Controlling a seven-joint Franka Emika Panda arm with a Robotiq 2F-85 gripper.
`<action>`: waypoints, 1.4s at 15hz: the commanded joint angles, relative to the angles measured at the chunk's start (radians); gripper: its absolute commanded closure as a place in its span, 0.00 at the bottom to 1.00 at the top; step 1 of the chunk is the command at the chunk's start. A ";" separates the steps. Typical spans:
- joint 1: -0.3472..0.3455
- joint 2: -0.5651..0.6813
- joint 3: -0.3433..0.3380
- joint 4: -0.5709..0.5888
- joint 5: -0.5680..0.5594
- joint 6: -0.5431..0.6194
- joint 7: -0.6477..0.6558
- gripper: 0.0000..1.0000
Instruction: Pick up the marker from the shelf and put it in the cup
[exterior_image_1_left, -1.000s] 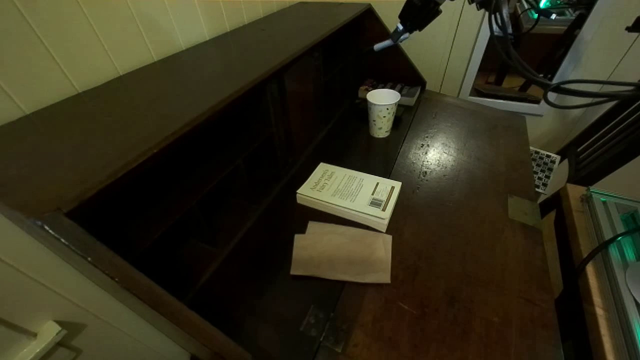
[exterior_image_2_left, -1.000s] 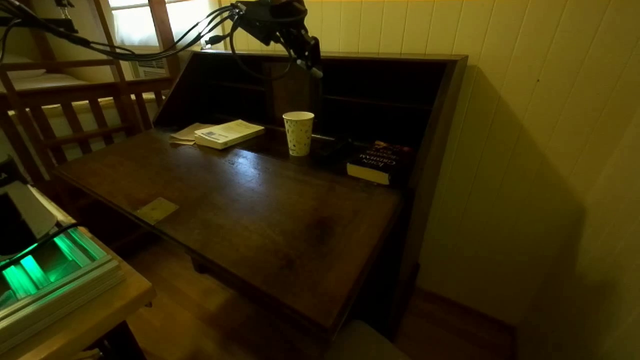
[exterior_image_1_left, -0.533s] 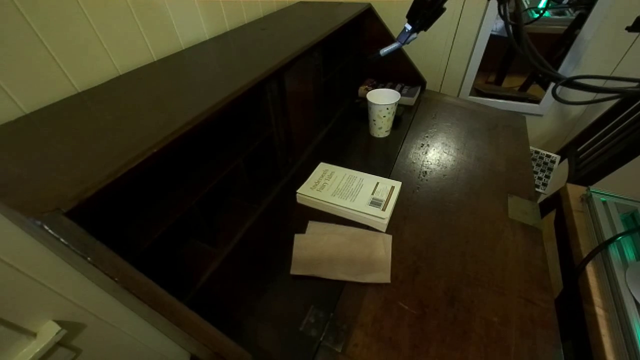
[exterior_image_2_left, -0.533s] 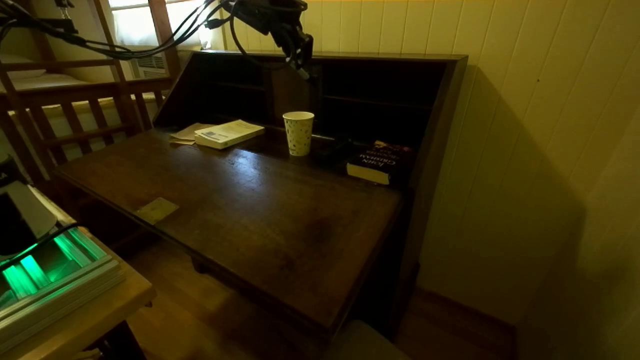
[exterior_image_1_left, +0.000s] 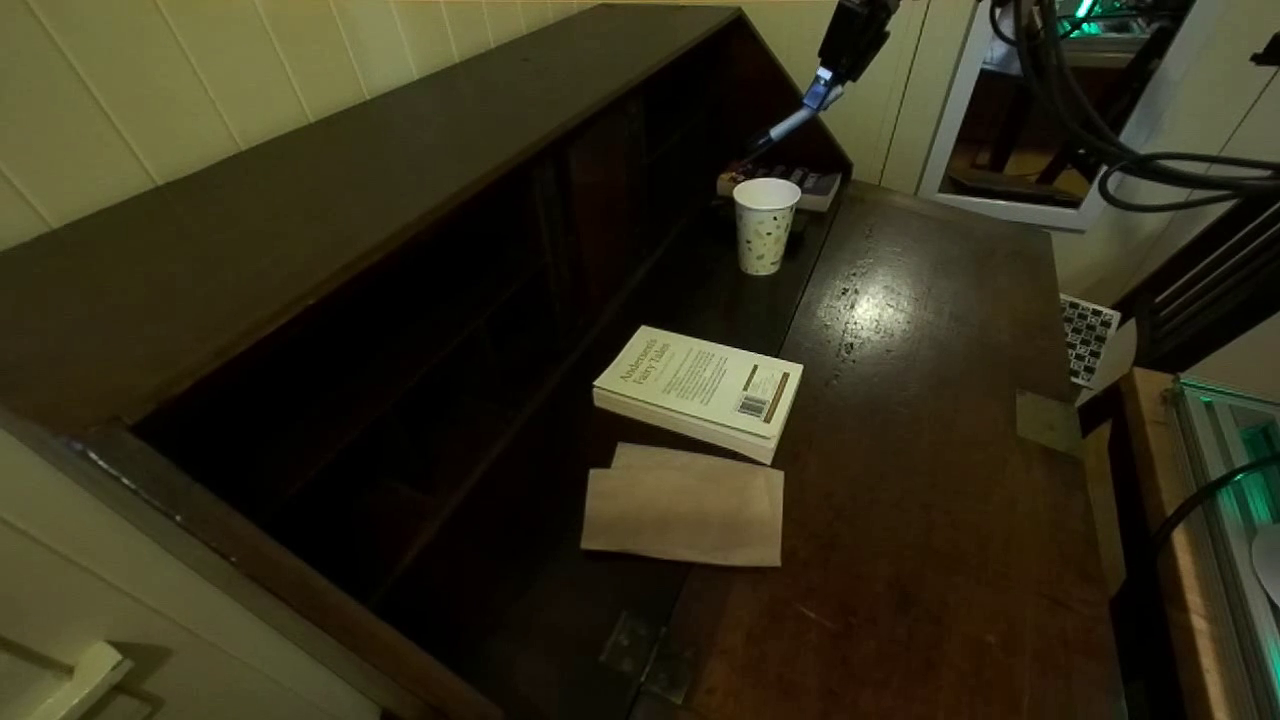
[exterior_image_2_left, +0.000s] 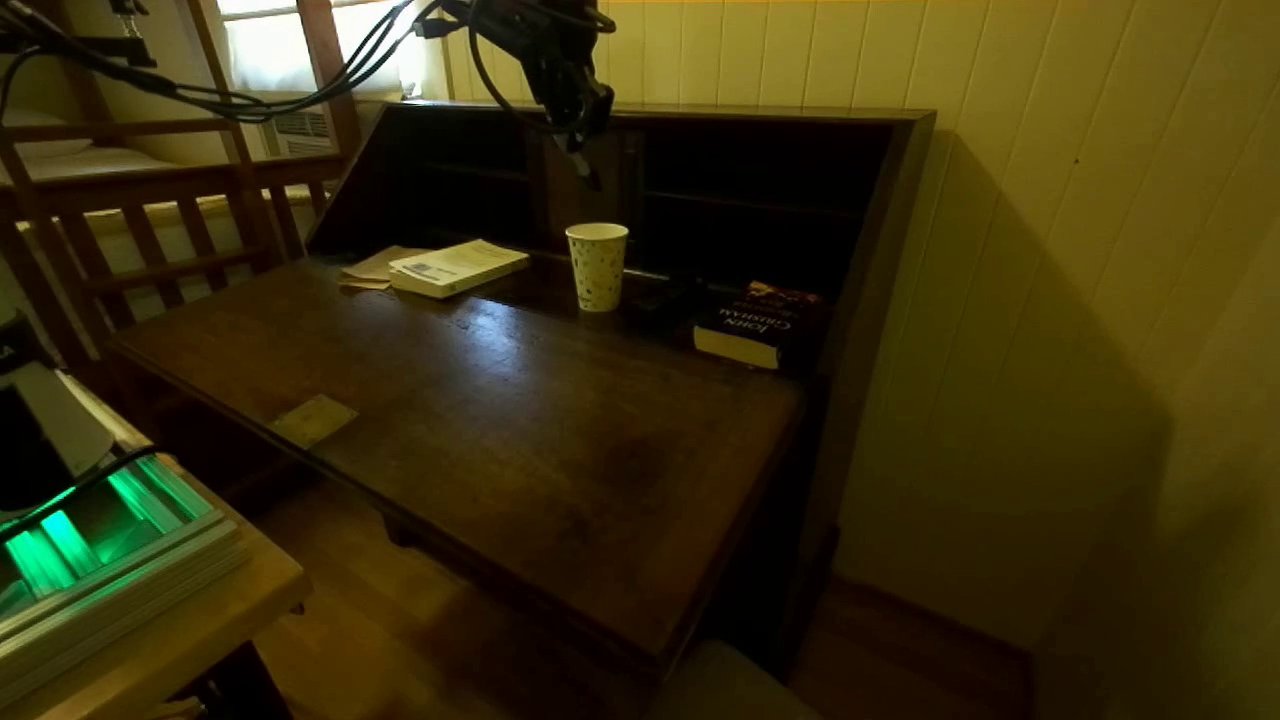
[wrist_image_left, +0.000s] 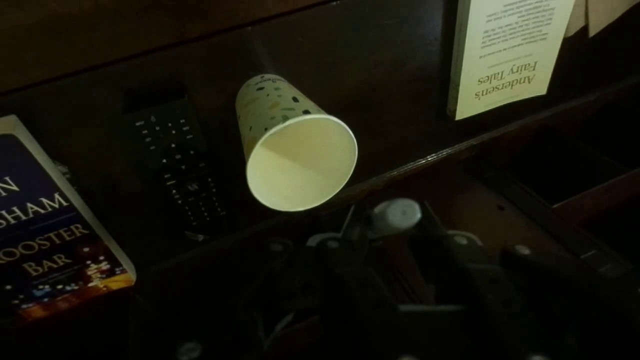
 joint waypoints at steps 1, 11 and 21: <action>0.002 0.038 -0.009 0.047 -0.067 -0.023 0.066 0.93; -0.017 0.121 0.000 0.129 -0.145 -0.131 0.131 0.93; -0.023 0.247 0.024 0.222 -0.206 -0.177 0.171 0.93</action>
